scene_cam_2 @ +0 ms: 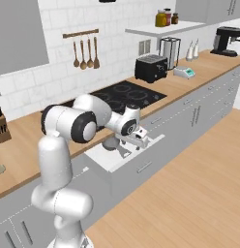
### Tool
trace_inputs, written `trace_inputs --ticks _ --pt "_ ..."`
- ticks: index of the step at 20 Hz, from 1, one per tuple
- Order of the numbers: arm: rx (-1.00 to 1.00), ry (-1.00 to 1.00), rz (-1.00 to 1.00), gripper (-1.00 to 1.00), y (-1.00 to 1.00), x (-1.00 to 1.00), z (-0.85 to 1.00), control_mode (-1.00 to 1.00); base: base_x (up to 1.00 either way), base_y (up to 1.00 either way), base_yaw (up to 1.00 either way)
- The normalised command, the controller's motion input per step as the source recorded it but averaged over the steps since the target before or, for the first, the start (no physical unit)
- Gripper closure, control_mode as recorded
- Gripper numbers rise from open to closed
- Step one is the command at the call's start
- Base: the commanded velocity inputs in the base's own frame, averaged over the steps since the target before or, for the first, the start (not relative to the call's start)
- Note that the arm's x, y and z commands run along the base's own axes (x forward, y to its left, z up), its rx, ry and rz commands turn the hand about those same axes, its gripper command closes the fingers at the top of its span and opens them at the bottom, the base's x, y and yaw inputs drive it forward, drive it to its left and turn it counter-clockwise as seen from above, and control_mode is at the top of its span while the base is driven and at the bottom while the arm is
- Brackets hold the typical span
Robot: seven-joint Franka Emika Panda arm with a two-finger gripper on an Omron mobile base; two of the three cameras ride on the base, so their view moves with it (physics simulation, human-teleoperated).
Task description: Pick the measuring cup from the drawer and place it on the counter.
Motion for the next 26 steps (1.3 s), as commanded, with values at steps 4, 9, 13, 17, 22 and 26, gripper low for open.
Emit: trace_inputs --ticks 4,9,13,17,22,26 --pt "0.0 0.0 -0.19 -1.0 -0.12 0.1 -0.38 -1.0 0.0 0.0 0.0" --pt "0.0 0.0 -0.15 -1.0 -0.08 0.05 -0.37 -1.0 0.0 0.0 0.0" --pt "0.0 0.02 -0.14 -1.0 -0.49 -0.03 -0.39 -1.0 0.0 0.0 0.0" --pt "0.0 0.04 -0.14 -1.0 -0.63 -0.05 -0.34 -1.0 0.0 0.0 0.0" --pt "0.0 0.06 -0.12 -1.0 -0.73 -0.05 -0.25 -1.0 0.0 0.0 0.0" --pt "0.0 0.06 -0.11 -1.0 -1.0 -0.28 -0.06 -1.0 0.0 0.0 0.0"
